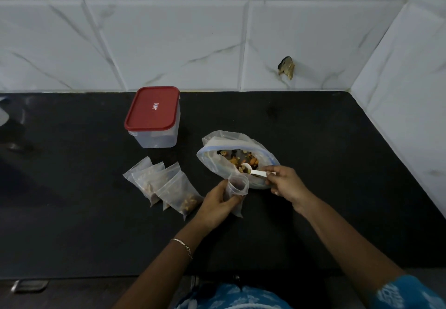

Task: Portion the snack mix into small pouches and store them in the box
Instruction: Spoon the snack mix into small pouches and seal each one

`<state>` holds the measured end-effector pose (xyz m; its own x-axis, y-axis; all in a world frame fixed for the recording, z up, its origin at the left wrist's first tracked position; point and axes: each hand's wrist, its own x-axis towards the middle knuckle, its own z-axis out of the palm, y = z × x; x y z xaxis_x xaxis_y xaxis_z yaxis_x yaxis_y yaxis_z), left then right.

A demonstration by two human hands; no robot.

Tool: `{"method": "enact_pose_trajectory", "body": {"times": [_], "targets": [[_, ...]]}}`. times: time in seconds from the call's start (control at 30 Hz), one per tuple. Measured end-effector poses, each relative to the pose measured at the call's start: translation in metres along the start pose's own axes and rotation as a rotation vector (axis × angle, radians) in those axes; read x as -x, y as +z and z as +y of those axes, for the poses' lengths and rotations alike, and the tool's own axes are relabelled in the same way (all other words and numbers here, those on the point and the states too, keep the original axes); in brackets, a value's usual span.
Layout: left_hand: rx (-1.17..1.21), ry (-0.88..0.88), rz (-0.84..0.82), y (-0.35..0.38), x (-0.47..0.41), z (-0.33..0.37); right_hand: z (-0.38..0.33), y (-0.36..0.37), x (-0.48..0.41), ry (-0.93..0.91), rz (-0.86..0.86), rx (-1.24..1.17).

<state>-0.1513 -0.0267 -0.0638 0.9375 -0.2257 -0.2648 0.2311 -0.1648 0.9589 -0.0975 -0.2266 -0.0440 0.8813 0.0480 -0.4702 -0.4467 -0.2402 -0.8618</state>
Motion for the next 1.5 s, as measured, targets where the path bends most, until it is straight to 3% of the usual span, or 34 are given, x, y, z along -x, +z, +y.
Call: {"method": "enact_pose_trajectory", "body": {"times": [0.07, 0.13, 0.33, 0.5, 0.8, 1.3, 1.5], "targets": [[-0.013, -0.005, -0.009, 0.0, -0.001, -0.001, 0.002, 0.004, 0.002, -0.104, 0.018, 0.18], [-0.021, -0.007, -0.015, 0.0, -0.002, -0.001, 0.004, 0.009, 0.003, -0.137, 0.035, 0.207], [-0.059, -0.038, -0.063, -0.006, -0.005, -0.001, 0.001, 0.012, 0.004, 0.148, 0.047, -0.276], [-0.004, -0.028, 0.001, -0.003, -0.002, -0.001, -0.004, 0.012, 0.006, 0.219, 0.071, -0.402], [0.071, 0.106, 0.222, 0.001, 0.003, 0.006, -0.017, 0.0, 0.016, 0.122, 0.119, -0.381], [-0.137, 0.172, 0.189, -0.01, -0.031, 0.031, -0.054, -0.012, 0.042, 0.003, -0.008, -0.4], [-0.163, 0.165, 0.166, -0.009, -0.035, 0.035, -0.064, -0.007, 0.051, -0.121, 0.037, -0.128]]}}
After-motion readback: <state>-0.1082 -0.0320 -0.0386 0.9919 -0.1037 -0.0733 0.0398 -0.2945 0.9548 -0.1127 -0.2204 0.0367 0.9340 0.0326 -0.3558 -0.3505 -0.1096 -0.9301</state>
